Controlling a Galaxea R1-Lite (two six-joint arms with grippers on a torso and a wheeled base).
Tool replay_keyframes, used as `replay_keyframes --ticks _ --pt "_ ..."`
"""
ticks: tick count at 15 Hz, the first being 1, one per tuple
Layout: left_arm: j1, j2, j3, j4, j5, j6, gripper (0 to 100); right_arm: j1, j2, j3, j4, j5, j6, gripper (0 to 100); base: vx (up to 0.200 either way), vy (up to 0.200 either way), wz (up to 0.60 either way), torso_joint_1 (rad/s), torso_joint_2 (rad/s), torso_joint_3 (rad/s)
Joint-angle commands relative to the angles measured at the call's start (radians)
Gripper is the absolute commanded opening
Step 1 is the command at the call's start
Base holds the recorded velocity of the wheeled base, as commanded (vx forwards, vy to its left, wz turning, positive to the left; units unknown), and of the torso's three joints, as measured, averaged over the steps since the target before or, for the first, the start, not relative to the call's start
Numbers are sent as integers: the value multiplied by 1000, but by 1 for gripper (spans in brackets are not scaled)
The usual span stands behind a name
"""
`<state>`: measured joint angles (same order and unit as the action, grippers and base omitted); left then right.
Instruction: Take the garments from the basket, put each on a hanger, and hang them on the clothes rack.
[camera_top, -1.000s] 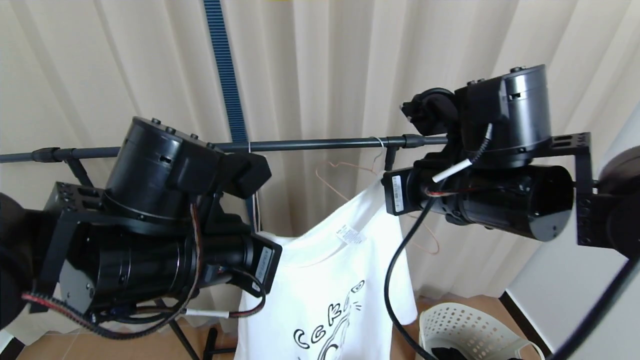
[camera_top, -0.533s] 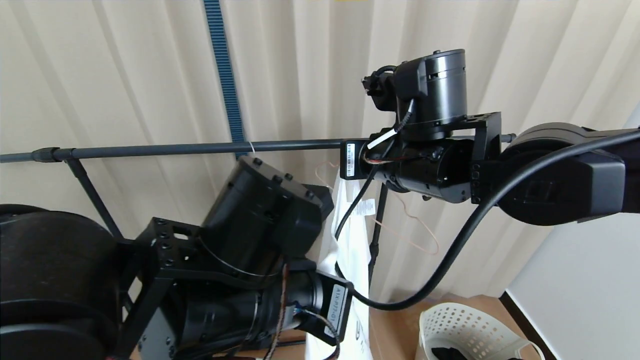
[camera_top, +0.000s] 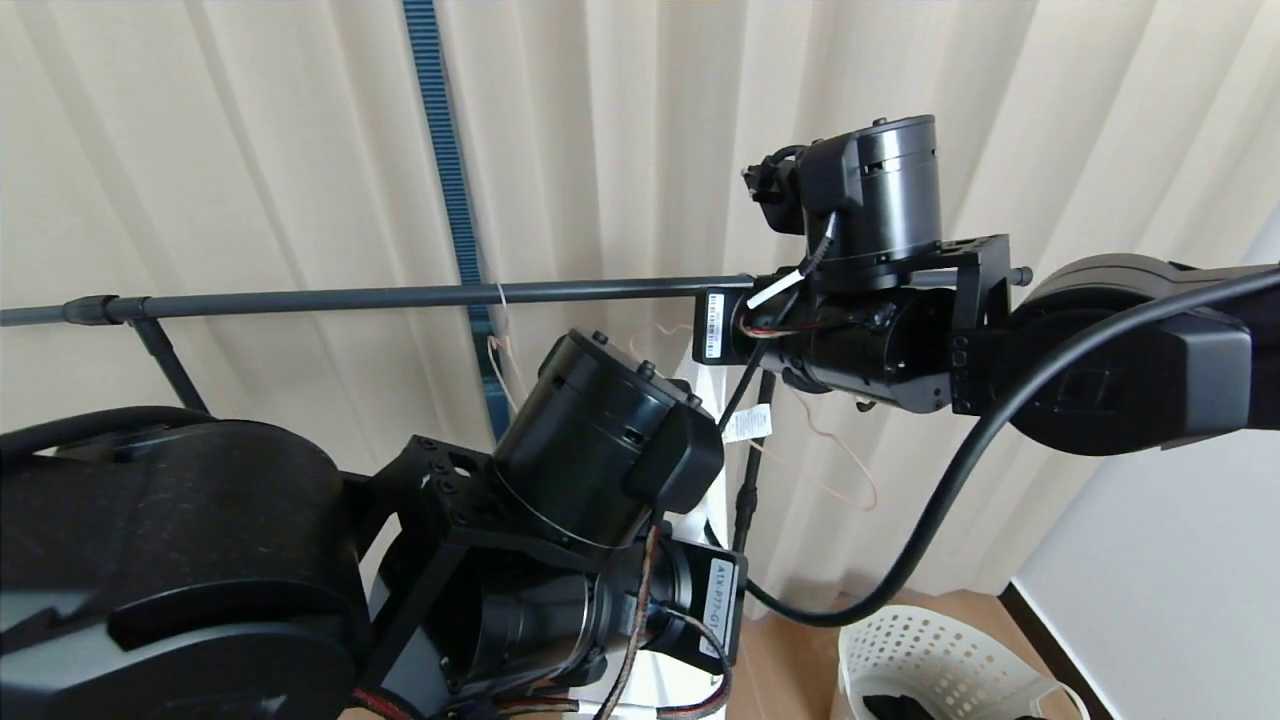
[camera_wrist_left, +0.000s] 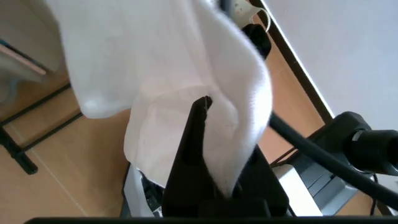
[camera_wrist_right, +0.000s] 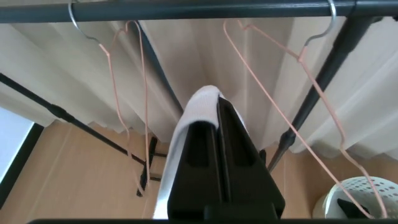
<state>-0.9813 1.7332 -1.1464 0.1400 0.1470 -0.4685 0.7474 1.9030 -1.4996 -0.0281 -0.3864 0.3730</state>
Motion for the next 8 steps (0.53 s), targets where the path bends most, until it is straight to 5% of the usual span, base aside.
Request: replay_keyframes --ticks 1,8 --pt "21 -26 22 1 5 1 0 -11 -51 36 -1 -2 1 0 0 0 0 0 0 0" --pt "139 -40 37 -5 36 8 0 -49 -272 280 10 -8 -9 0 0 0 0 0 0 0"
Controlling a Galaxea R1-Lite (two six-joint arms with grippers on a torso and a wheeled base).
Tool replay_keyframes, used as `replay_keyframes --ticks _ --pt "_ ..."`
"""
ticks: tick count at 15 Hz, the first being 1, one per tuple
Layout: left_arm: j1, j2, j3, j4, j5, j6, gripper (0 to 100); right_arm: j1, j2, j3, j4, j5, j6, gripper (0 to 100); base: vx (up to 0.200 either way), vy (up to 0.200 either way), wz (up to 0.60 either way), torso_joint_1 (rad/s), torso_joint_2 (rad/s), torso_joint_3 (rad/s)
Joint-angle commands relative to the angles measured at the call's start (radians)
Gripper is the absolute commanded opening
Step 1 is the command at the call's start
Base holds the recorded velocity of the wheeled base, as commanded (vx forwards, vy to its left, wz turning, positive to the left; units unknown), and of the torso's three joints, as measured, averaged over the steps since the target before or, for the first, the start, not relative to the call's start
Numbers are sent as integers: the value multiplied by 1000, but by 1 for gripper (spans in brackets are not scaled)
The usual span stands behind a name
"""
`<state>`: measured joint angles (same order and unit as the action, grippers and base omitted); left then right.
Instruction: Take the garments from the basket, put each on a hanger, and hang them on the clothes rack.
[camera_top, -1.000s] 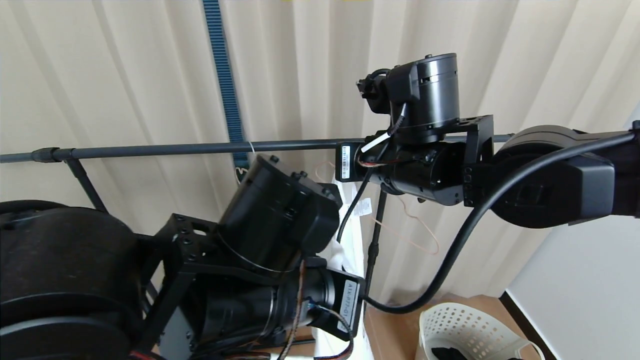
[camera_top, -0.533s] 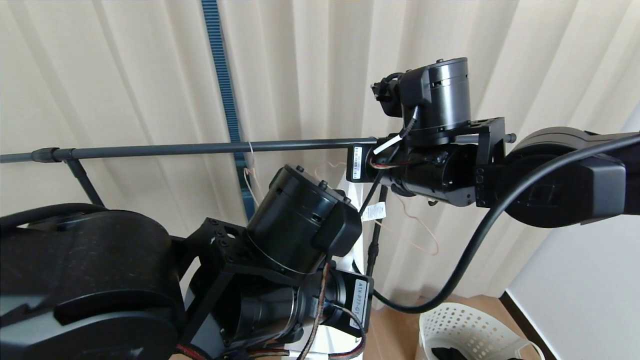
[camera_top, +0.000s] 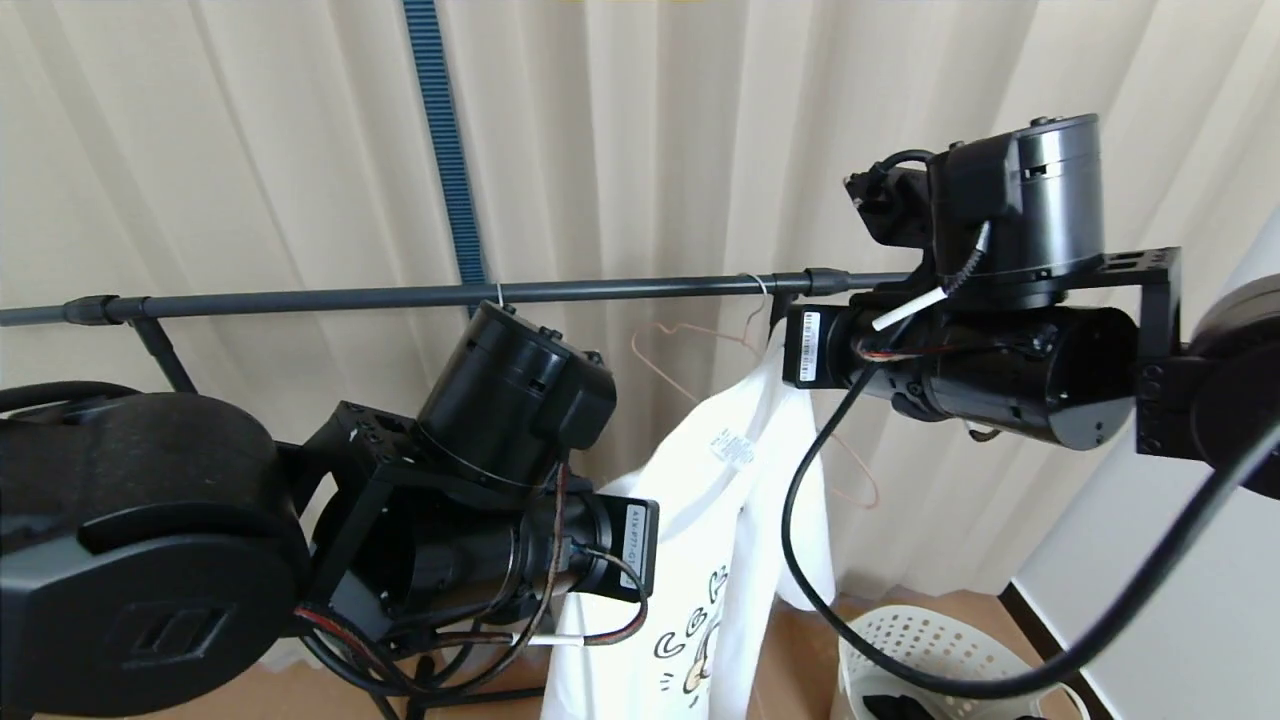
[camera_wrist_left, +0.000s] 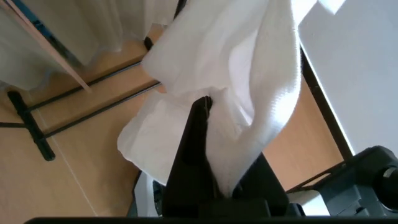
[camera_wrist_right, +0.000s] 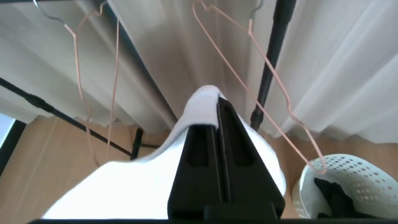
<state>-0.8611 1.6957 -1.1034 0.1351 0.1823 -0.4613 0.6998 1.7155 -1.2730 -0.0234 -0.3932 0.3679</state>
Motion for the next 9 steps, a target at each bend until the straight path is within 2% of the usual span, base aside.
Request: replay_keyframes --ticks 1,5,7,9 --pt "34 -1 -15 0 0 4 0 -2 -129 83 11 0 -12 0 0 0 0 0 0 0" --pt "71 19 -85 0 0 42 0 0 -221 176 62 0 -24 0 0 0 0 0 0 0" --pt "86 42 -131 1 0 66 0 1 -226 204 63 0 -76 0 0 0 0 0 0 0" --pt "88 81 -165 1 3 76 0 6 -226 222 63 -3 -95 0 0 0 0 0 0 0"
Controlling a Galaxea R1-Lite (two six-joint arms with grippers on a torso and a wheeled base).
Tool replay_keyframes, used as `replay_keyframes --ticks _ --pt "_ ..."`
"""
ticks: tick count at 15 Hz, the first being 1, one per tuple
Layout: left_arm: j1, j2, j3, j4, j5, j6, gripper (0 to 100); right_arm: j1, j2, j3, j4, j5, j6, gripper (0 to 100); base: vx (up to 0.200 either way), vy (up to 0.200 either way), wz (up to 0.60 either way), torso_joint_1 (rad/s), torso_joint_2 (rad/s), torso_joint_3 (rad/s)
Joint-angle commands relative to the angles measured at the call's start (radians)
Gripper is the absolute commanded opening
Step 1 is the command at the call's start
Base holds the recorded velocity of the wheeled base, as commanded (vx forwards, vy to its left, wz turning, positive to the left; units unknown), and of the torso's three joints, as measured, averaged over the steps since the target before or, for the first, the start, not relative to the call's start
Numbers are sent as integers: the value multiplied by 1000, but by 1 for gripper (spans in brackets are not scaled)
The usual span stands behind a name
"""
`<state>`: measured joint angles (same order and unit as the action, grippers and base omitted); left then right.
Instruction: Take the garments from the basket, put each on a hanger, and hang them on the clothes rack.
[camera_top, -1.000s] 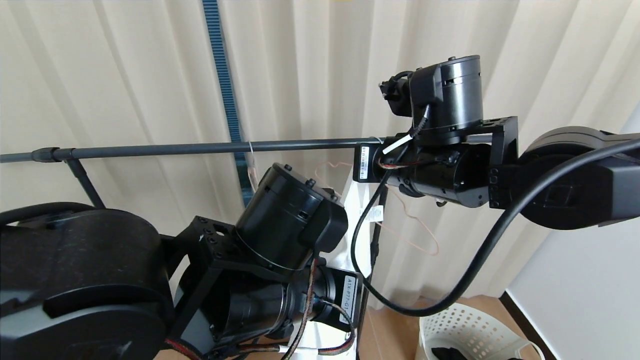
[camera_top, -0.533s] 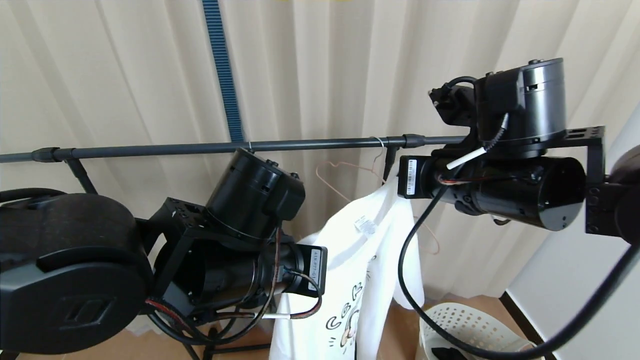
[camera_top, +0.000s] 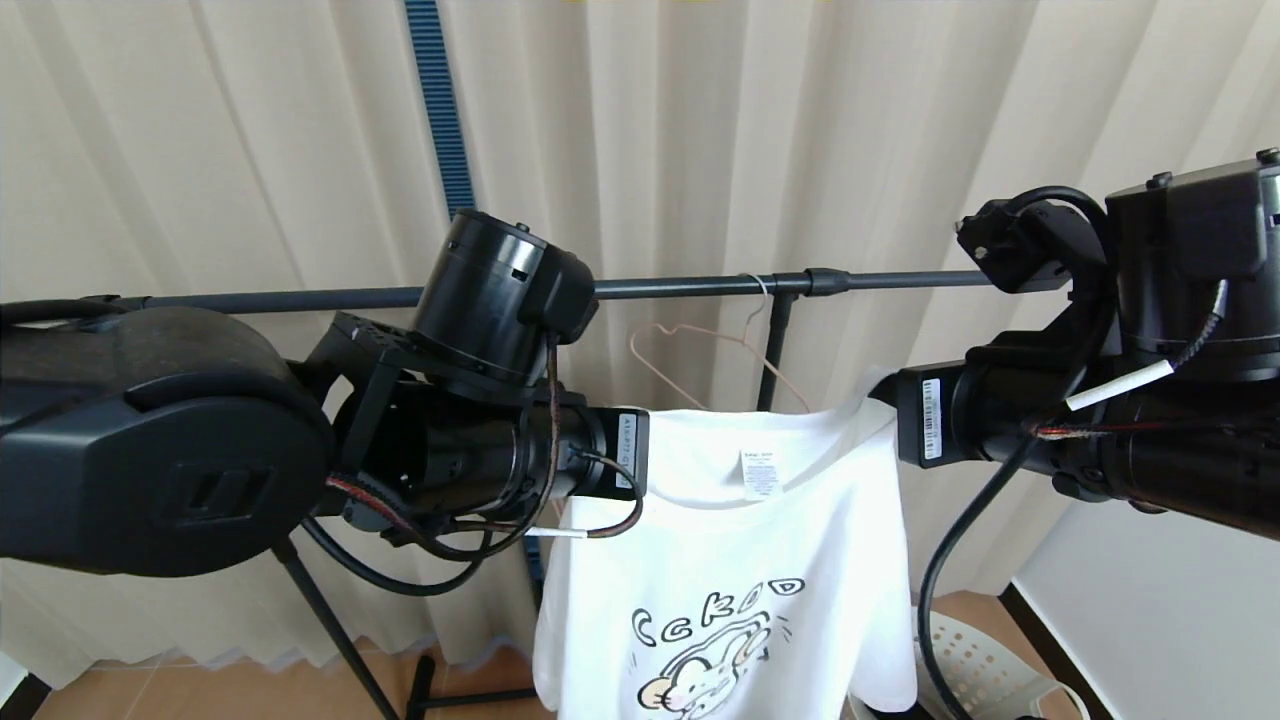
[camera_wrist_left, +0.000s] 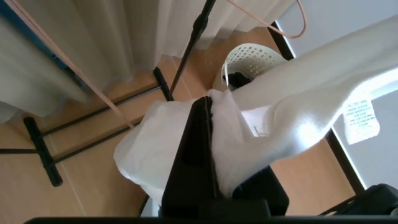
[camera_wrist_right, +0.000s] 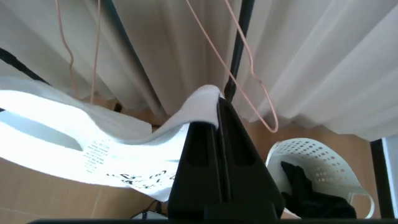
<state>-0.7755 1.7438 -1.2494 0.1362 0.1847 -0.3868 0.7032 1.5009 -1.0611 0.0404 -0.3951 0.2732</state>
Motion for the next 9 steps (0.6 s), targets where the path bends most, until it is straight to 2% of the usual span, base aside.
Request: replay_keyframes --ticks 1,3,4,9 --pt "1 45 -27 0 1 2 0 2 -11 15 1 -1 0 0 0 0 0 0 0 0" --pt "-1 51 -27 0 9 3 0 2 -11 24 -1 -1 -8 0 0 0 0 0 0 0" --pt "-2 49 -25 0 12 3 100 1 -11 27 -1 -1 -19 0 0 0 0 0 0 0" --pt "1 -29 13 8 15 2 100 -4 -11 29 -2 -4 -37 0 0 0 0 0 0 0"
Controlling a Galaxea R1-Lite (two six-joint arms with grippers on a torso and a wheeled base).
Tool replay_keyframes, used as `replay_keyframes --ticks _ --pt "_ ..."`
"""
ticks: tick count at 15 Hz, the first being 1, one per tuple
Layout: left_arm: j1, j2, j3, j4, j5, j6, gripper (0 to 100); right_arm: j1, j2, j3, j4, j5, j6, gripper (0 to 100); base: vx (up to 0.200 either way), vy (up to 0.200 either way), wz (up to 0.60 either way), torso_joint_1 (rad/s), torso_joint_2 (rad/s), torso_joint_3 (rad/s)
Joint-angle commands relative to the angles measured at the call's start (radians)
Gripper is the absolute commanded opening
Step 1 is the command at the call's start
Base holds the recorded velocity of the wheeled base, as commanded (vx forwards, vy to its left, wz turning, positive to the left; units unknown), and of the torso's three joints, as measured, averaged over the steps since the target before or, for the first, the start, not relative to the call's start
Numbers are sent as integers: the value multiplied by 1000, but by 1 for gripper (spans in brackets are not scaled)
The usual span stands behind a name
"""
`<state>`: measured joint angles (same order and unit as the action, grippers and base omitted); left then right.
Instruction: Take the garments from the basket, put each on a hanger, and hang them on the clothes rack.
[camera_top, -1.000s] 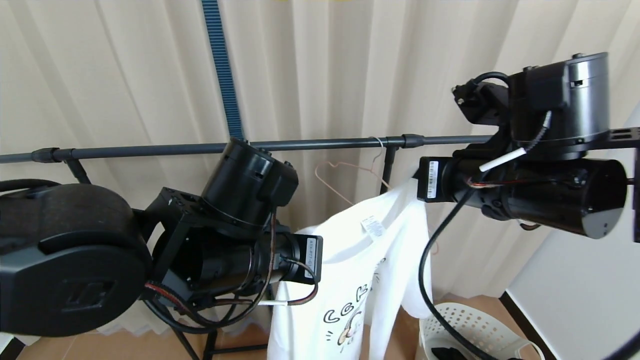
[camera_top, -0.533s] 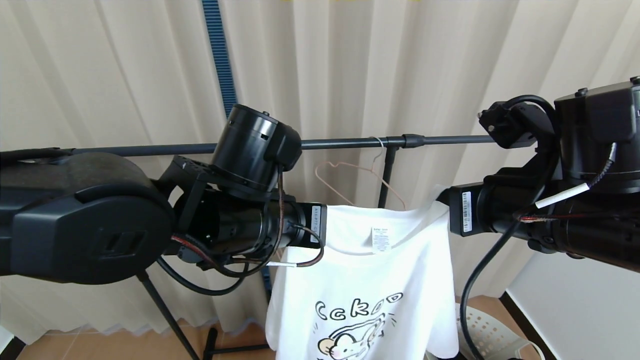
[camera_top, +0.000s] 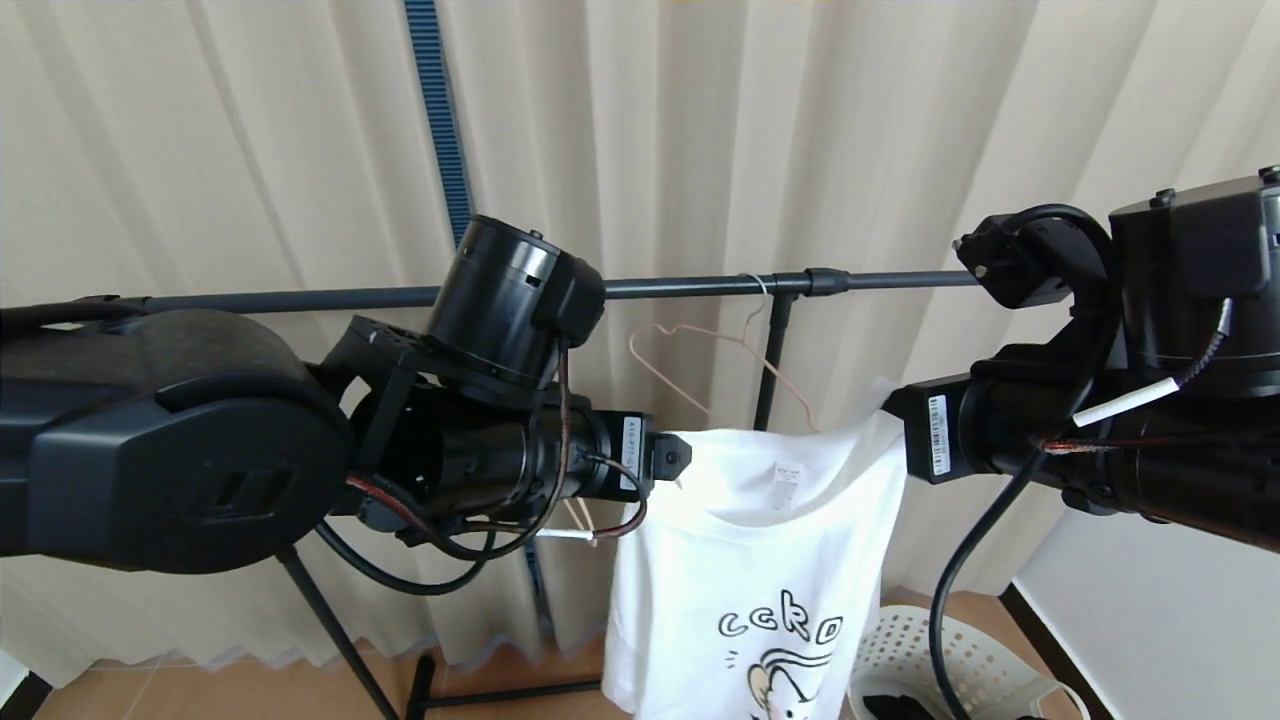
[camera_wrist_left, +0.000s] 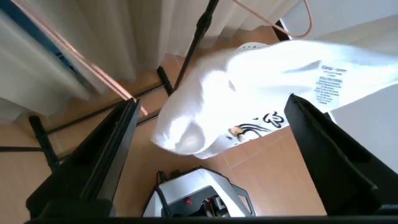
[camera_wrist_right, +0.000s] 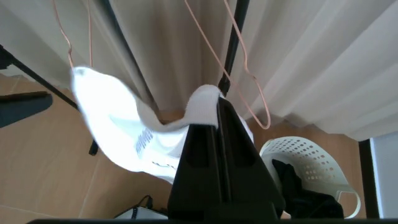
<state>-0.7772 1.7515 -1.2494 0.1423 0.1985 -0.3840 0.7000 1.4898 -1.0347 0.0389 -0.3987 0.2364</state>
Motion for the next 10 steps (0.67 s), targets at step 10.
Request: replay_keyframes --ticks 10 --pt "147 109 -18 -6 105 -12 100 -11 1 7 -1 -15 -6 0 0 0 0 0 0 0"
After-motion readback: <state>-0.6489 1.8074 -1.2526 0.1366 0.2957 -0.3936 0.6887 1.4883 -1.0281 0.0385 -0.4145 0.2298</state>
